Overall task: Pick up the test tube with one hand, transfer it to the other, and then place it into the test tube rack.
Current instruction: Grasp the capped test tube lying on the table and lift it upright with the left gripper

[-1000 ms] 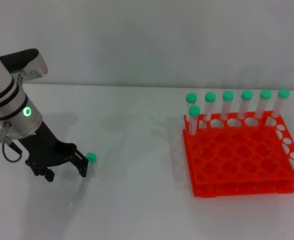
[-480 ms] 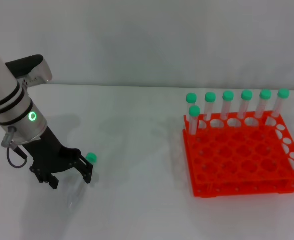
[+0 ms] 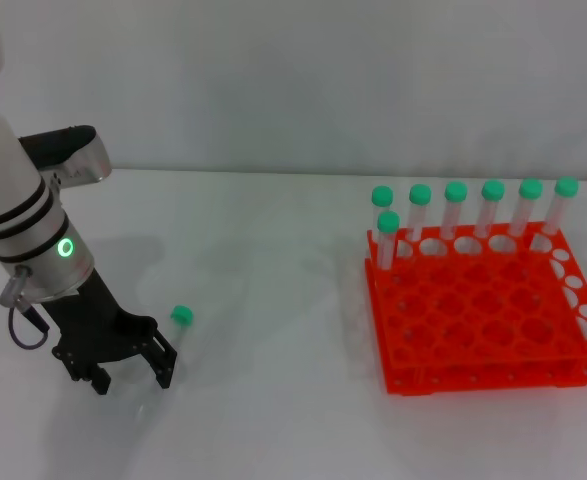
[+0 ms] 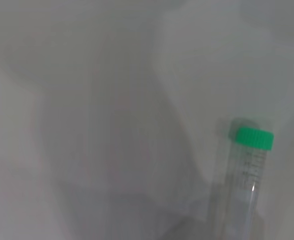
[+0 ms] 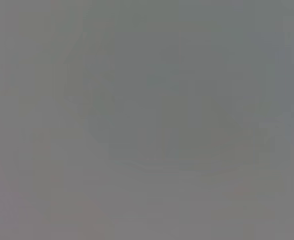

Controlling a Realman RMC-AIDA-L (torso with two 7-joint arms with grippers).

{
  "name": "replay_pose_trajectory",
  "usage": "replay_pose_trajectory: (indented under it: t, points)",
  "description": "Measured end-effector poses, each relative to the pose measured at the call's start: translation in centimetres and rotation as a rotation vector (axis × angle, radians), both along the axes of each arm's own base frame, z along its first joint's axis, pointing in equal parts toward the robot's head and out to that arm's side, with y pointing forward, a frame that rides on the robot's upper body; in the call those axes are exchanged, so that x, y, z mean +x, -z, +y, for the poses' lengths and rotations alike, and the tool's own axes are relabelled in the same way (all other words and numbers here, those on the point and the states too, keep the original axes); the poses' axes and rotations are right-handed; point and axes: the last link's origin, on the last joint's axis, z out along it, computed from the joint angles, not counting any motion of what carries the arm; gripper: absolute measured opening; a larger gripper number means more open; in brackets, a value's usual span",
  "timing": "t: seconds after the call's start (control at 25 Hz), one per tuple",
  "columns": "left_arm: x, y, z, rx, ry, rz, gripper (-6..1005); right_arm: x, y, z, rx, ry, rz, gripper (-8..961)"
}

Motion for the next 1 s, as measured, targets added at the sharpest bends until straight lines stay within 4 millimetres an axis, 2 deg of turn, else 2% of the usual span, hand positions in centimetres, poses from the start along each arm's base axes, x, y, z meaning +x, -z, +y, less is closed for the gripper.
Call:
replay_pose_trajectory:
  t: [0.2, 0.4, 1.0]
  points:
    - [-0.03, 0.02, 0.1, 0.008, 0.003, -0.002, 816, 0.19, -0.13, -0.13, 0.003, 0.003, 0.0, 859]
    - [0.12, 0.07, 0.21, 0.01, 0.008, -0.001, 607, 0.18, -0.02, -0.14, 0.0, 0.004, 0.0, 859]
    - [0.53, 0.81, 0.85, 0.026, 0.053, -0.006, 583, -0.06, 0.17, 0.02, -0.004, 0.001, 0.001, 858]
